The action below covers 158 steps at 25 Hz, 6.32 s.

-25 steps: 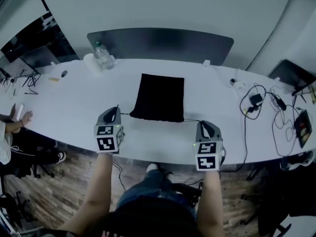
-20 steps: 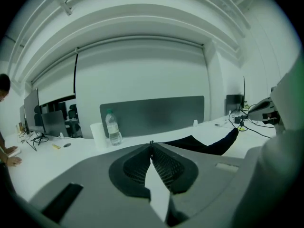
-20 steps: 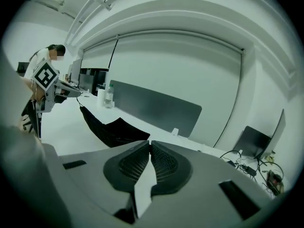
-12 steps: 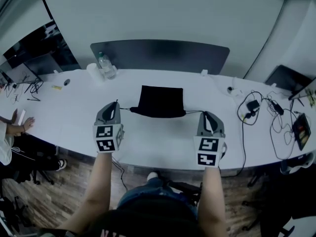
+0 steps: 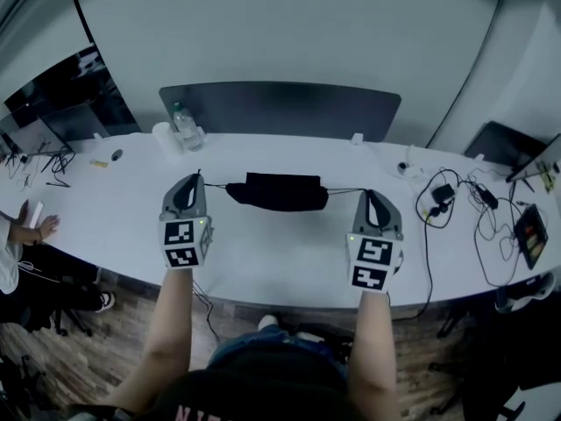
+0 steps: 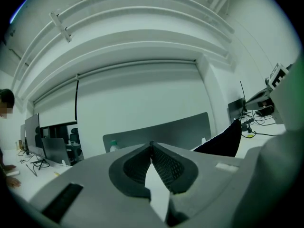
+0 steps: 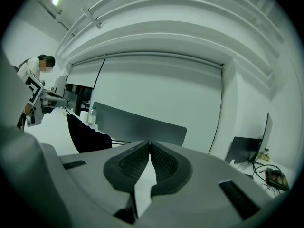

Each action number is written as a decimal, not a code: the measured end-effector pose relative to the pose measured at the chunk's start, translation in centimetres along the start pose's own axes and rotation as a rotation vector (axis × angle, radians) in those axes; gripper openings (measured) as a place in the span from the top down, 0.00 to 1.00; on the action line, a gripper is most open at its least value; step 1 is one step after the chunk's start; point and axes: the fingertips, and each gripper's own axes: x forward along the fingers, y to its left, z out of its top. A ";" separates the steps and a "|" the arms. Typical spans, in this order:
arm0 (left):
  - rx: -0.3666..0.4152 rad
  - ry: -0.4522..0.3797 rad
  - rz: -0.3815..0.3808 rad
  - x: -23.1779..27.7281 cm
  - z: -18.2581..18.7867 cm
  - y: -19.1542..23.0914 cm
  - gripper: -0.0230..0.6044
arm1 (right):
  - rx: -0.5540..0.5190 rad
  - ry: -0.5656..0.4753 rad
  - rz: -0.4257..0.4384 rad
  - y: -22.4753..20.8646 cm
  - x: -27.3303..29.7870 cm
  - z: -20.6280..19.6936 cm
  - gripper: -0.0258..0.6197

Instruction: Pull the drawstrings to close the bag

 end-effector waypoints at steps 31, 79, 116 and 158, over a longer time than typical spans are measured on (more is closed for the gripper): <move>0.022 -0.014 0.069 1.8 0.8 3.9 0.95 | -0.004 0.013 -0.081 -3.9 1.4 0.6 0.95; 0.017 0.056 0.215 3.5 -0.8 10.3 0.94 | -0.003 0.094 -0.168 -7.2 3.8 -1.1 0.95; -0.043 0.017 0.229 3.4 0.1 12.9 0.94 | -0.001 0.037 -0.197 -6.5 4.3 3.1 0.95; -0.045 -0.206 0.039 -1.6 7.8 3.0 0.94 | 0.016 -0.221 0.049 2.9 -0.7 9.5 0.95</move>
